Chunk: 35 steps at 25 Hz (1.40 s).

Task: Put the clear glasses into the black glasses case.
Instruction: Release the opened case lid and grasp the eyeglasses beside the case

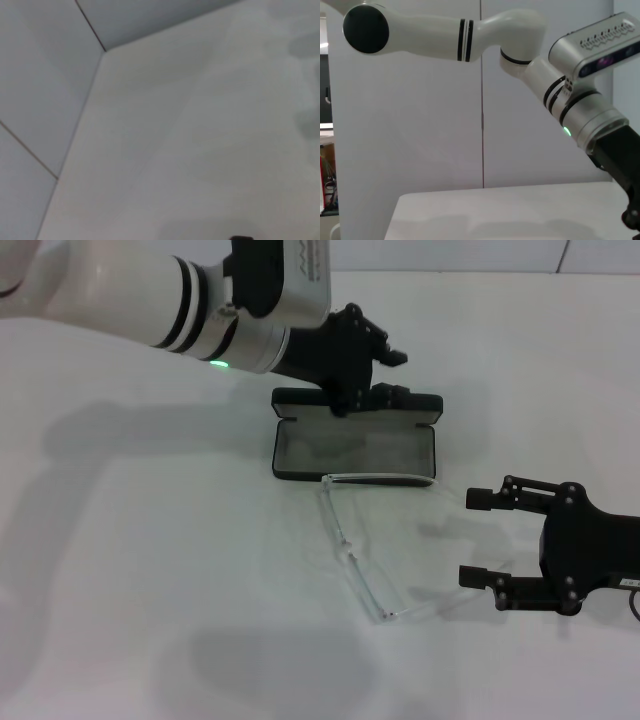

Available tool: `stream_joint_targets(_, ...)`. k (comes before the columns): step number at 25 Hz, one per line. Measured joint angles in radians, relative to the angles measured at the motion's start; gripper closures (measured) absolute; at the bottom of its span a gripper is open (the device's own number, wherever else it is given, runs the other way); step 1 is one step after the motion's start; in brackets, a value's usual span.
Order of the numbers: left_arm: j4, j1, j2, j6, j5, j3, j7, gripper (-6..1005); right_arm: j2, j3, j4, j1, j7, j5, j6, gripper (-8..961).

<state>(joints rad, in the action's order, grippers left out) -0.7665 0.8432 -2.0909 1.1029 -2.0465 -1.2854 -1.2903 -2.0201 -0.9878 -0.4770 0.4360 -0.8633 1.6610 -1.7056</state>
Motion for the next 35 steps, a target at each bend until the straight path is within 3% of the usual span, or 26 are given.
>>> stream_joint_targets(2, -0.008, -0.004, 0.001, -0.006, 0.014, 0.004, -0.023, 743, 0.0, 0.0, 0.0, 0.0, 0.003, 0.0, 0.0, 202)
stream_joint_targets(5, -0.055, -0.037, 0.0, 0.004, 0.065, 0.007, -0.048, 623, 0.0, 0.001, -0.001, 0.0, 0.004, 0.0, -0.001, 202)
stream_joint_targets(9, -0.106, -0.145, 0.006, 0.106, 0.334, 0.03, -0.009, 459, 0.001, -0.005, -0.042, 0.002, 0.003, 0.007, -0.018, 202)
stream_joint_targets(13, -0.036, -0.27, 0.003, 0.254, 0.608, 0.088, 0.071, 287, 0.007, -0.044, -0.233, 0.001, -0.007, 0.035, -0.054, 203)
stream_joint_targets(17, 0.103, -0.394, 0.002, 0.337, 0.822, 0.095, 0.17, 272, 0.006, -0.072, -0.459, 0.049, -0.137, 0.116, 0.008, 203)
stream_joint_targets(20, 0.163, -0.441, 0.007, 0.362, 0.874, 0.099, 0.201, 261, 0.009, -0.134, -0.6, 0.138, -0.255, 0.246, 0.03, 203)
stream_joint_targets(25, 0.217, -0.486, 0.008, 0.394, 0.882, 0.122, 0.246, 246, 0.008, -0.268, -0.726, 0.265, -0.262, 0.428, 0.026, 203)
stream_joint_targets(30, 0.264, -0.485, 0.003, 0.396, 0.884, 0.125, 0.286, 246, 0.003, -0.436, -0.74, 0.407, -0.255, 0.531, 0.043, 203)
stream_joint_targets(35, 0.288, -0.483, 0.006, 0.396, 0.886, 0.151, 0.288, 246, -0.003, -0.651, -0.718, 0.483, -0.256, 0.585, 0.169, 203)
